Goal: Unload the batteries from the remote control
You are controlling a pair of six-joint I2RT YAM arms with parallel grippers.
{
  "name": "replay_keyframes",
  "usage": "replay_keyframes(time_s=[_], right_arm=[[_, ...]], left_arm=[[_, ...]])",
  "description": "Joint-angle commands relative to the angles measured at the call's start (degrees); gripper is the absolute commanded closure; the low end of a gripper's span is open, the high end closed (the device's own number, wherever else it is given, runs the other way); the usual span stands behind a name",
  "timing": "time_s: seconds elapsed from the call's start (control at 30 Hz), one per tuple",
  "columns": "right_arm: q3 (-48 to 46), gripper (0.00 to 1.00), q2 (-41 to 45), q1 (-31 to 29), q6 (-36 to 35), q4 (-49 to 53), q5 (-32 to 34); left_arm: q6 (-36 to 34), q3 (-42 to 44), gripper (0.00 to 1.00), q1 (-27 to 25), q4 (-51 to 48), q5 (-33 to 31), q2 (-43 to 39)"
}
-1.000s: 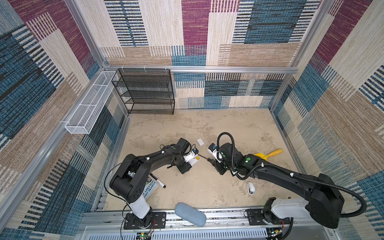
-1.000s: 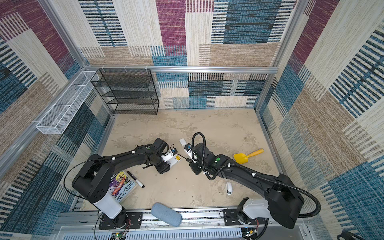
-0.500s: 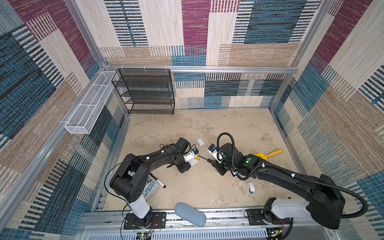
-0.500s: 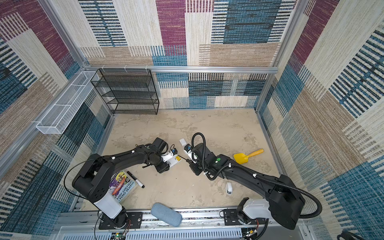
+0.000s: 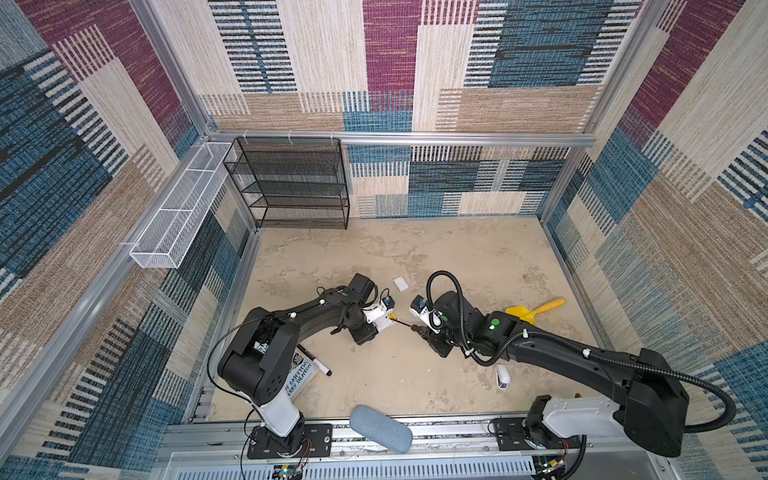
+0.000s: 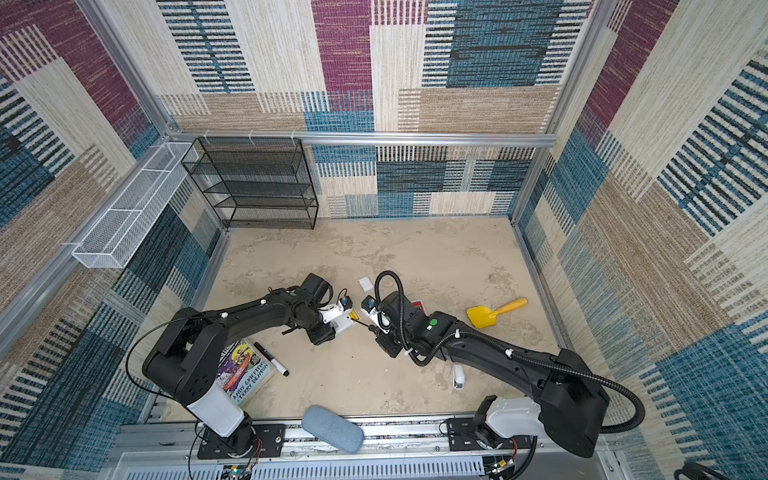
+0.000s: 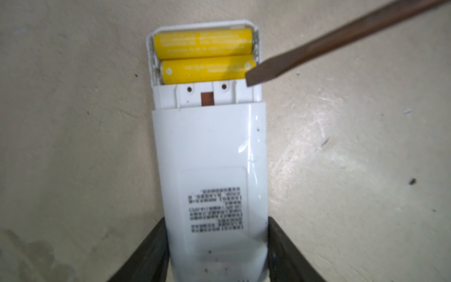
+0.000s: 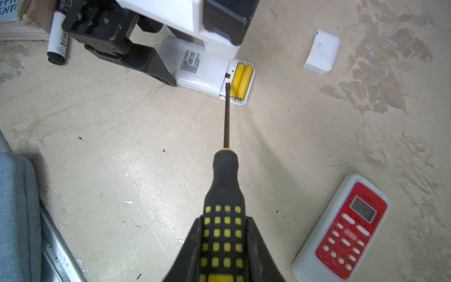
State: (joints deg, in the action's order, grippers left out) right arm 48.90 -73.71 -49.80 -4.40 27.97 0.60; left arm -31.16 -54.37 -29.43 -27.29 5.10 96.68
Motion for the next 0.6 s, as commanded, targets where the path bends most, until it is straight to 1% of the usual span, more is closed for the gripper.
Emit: replay_keyframes(time_s=[0.0,0.57], right_arm=[[0.4,1.00,0.3,-0.1,0.2,0.2,1.0],[-0.2,1.00,-1.8,-0.2,0.8,-1.0,1.3]], left_arm=[[-2.2,0.8,0.38,0.5,-4.4,-4.9,0.5],[-2.3,0.9,0.38,0.6,-4.4,-4.9,0.5]])
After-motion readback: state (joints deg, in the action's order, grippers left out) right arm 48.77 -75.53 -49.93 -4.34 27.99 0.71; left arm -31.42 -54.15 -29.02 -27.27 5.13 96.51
